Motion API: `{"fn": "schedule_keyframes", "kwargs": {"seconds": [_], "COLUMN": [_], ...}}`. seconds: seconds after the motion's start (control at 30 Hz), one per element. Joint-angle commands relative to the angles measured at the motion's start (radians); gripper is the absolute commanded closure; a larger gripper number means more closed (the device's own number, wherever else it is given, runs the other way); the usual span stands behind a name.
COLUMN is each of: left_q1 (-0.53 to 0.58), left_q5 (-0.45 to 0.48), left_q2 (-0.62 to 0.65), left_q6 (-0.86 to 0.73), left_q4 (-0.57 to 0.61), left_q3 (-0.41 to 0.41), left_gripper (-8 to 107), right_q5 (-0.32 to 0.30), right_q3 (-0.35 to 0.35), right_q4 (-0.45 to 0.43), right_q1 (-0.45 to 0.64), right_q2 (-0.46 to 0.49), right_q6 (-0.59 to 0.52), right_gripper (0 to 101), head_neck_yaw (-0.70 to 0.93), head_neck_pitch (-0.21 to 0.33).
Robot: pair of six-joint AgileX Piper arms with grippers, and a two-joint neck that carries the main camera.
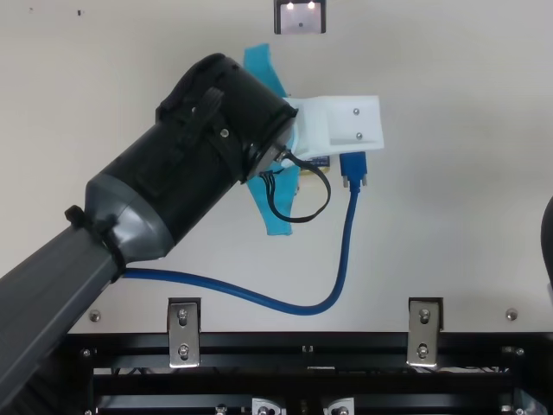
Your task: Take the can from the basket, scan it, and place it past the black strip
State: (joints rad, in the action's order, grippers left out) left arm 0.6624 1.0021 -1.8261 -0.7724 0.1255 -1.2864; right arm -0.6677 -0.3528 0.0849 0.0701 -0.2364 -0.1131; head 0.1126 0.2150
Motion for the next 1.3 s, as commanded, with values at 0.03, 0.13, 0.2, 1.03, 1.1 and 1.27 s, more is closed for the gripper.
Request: {"fn": "schedule_keyframes", "kwargs": {"seconds": [0.03, 0.13, 0.2, 1.03, 1.1, 1.27], "left_q1": [0.002, 0.0, -0.006, -0.282, -0.305, -0.359], "left_q5": [-0.002, 0.0, 0.001, -0.394, -0.443, -0.542], "left_q2": [-0.001, 0.004, 0.011, 0.312, 0.334, 0.386], "left_q6": [0.003, 0.003, 0.006, 0.439, 0.491, 0.592], "left_q4": [0.0, 0.004, 0.011, 0.107, 0.09, 0.06], "left_q3": [0.002, 0.003, 0.002, 0.244, 0.276, 0.349], "left_gripper": [9, 9, 9, 9, 9, 9], "right_q5": [0.0, 0.0, 0.0, 0.026, 0.046, 0.094], "right_q3": [0.0, 0.0, 0.0, -0.019, -0.034, -0.084], "right_q4": [0.0, 0.0, 0.0, -0.009, -0.016, -0.039], "right_q1": [0.0, 0.0, 0.0, -0.008, -0.015, -0.04], "right_q2": [0.0, 0.0, 0.0, -0.039, -0.068, -0.154], "right_q6": [0.0, 0.0, 0.0, 0.001, 0.002, 0.0], "right_gripper": [0, 0, 0, 0, 0, 0], "head_neck_yaw": [-0.013, -0.013, -0.013, -0.013, -0.013, -0.013], "head_neck_pitch": [0.002, 0.002, 0.002, 0.002, 0.002, 0.002]}}
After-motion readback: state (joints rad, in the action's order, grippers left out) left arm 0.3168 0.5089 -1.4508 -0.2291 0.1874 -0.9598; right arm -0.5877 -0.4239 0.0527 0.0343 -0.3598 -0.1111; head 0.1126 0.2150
